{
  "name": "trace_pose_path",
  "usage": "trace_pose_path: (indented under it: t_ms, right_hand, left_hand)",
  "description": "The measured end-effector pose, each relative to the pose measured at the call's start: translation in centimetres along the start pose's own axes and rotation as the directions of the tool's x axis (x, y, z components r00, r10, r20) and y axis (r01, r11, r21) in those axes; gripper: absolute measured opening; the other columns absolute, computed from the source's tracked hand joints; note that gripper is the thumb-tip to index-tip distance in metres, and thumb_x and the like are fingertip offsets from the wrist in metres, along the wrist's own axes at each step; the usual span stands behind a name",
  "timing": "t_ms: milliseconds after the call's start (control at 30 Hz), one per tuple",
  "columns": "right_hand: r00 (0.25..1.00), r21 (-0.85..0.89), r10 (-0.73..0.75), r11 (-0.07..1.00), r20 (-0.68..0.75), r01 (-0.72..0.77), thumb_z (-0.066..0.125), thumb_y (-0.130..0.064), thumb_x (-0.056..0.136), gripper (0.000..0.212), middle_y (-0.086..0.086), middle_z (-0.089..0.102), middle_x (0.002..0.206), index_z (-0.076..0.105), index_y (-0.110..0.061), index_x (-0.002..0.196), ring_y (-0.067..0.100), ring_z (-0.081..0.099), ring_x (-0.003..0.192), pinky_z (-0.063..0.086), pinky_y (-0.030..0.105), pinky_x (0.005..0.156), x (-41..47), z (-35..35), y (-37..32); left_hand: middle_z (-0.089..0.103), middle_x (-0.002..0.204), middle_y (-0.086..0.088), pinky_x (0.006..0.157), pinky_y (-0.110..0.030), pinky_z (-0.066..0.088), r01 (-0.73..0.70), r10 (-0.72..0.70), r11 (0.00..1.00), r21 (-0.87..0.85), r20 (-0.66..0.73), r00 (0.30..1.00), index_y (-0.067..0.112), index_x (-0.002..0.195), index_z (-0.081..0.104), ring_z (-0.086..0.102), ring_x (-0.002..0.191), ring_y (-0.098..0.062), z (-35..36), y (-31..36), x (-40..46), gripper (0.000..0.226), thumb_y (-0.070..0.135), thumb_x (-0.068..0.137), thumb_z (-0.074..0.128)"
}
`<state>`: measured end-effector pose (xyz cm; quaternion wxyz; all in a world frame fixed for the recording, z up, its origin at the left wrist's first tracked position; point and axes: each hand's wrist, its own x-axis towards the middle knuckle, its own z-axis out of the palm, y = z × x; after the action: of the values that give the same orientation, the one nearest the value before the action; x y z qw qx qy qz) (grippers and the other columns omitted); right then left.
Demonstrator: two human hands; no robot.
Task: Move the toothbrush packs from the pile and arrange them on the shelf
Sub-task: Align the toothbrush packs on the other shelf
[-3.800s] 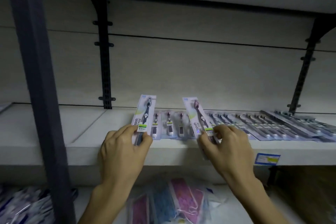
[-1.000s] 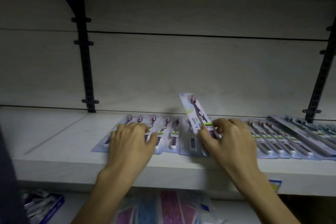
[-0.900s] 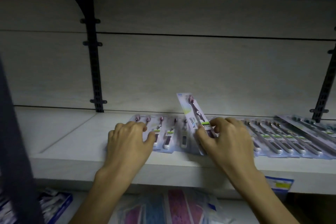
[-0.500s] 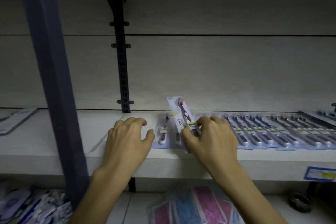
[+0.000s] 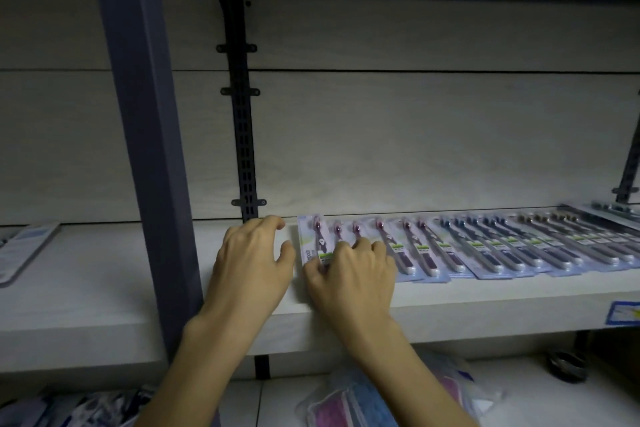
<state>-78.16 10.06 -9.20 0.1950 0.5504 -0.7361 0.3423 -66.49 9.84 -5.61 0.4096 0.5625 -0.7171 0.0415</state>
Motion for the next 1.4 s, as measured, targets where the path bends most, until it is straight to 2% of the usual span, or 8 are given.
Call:
trace_pose_path:
  t_ms: [200,367,467,533,633,1000,1233,1400]
  right_hand:
    - [0.999,-0.010,0.036,0.999,0.020,-0.036,0.076,-0.038,0.039,0.034,0.012,0.053,0.054,0.054,-0.012,0.043,0.029,0.052,0.056,0.040,0.031,0.054,0.6,1.1,-1.5]
    - [0.996,-0.051,0.050,0.998,0.073,-0.046,0.078,-0.036,0.038,0.044,0.016,0.057,0.063,0.064,-0.009,0.069,0.031,0.055,0.063,0.040,0.032,0.056,1.3,1.7,-1.5]
    - [0.995,-0.035,-0.015,0.999,0.097,0.018,0.064,-0.042,0.074,0.052,0.018,0.059,0.102,0.059,-0.009,0.113,0.034,0.052,0.097,0.039,0.039,0.076,1.4,0.4,-1.1]
    - [0.991,0.008,-0.051,0.999,0.124,0.051,0.050,-0.046,0.085,0.051,0.015,0.053,0.116,0.049,-0.013,0.123,0.032,0.044,0.110,0.035,0.039,0.086,1.4,-0.4,-0.4]
    - [0.997,0.043,-0.062,0.997,0.045,0.060,0.050,-0.048,0.084,0.045,0.014,0.056,0.112,0.053,-0.014,0.112,0.032,0.046,0.107,0.035,0.039,0.084,1.4,-2.0,0.6]
    - [0.976,0.304,-0.191,0.928,-0.108,0.216,0.056,-0.049,0.080,0.040,0.005,0.063,0.094,0.062,-0.020,0.107,0.027,0.051,0.091,0.040,0.036,0.073,1.1,-7.2,6.9]
    - [0.958,0.374,-0.258,0.882,-0.123,0.286,0.053,-0.047,0.074,0.040,0.005,0.063,0.083,0.066,-0.018,0.098,0.028,0.054,0.079,0.041,0.033,0.064,-1.4,-8.8,9.4]
    - [0.927,0.460,-0.366,0.811,-0.082,0.361,0.054,-0.047,0.075,0.041,0.008,0.066,0.087,0.066,-0.017,0.100,0.031,0.057,0.083,0.048,0.036,0.067,-4.4,-8.8,8.0]
  left_hand:
    - [0.056,0.130,0.004,0.093,-0.027,0.037,-0.013,0.014,0.999,-0.029,0.014,1.000,0.020,0.128,0.053,0.044,0.122,-0.019,0.3,-0.3,0.1,0.036,0.029,0.093,0.052]
    - [0.056,0.131,0.004,0.094,-0.027,0.038,-0.015,0.016,1.000,-0.023,0.023,1.000,0.022,0.130,0.052,0.045,0.122,-0.019,0.5,-0.5,0.1,0.038,0.030,0.093,0.052]
    - [0.056,0.131,0.005,0.094,-0.027,0.038,-0.016,0.017,1.000,-0.022,0.030,0.999,0.021,0.129,0.052,0.045,0.121,-0.018,0.5,-0.6,0.0,0.037,0.030,0.093,0.052]
    - [0.054,0.132,0.006,0.094,-0.027,0.037,-0.014,0.014,1.000,-0.017,0.032,0.999,0.022,0.130,0.051,0.044,0.122,-0.018,0.5,-0.5,-0.1,0.037,0.030,0.093,0.051]
    - [0.054,0.132,0.006,0.094,-0.027,0.036,-0.017,0.018,1.000,-0.003,0.029,0.999,0.023,0.129,0.051,0.045,0.122,-0.018,0.6,0.0,-0.5,0.036,0.031,0.094,0.051]
    - [0.056,0.131,0.005,0.091,-0.028,0.039,0.006,-0.005,0.999,0.036,-0.017,1.000,0.023,0.130,0.051,0.046,0.120,-0.018,-0.1,5.2,-4.3,0.037,0.032,0.094,0.049]
    - [0.059,0.125,0.005,0.088,-0.030,0.042,0.038,-0.036,0.999,0.038,-0.059,0.998,0.021,0.124,0.056,0.051,0.111,-0.019,-0.7,7.9,-9.0,0.033,0.026,0.092,0.052]
    - [0.067,0.110,-0.003,0.078,-0.034,0.047,0.109,-0.093,0.984,0.144,-0.115,0.989,0.014,0.112,0.065,0.059,0.096,-0.026,-2.6,6.6,-13.0,0.028,0.019,0.084,0.065]
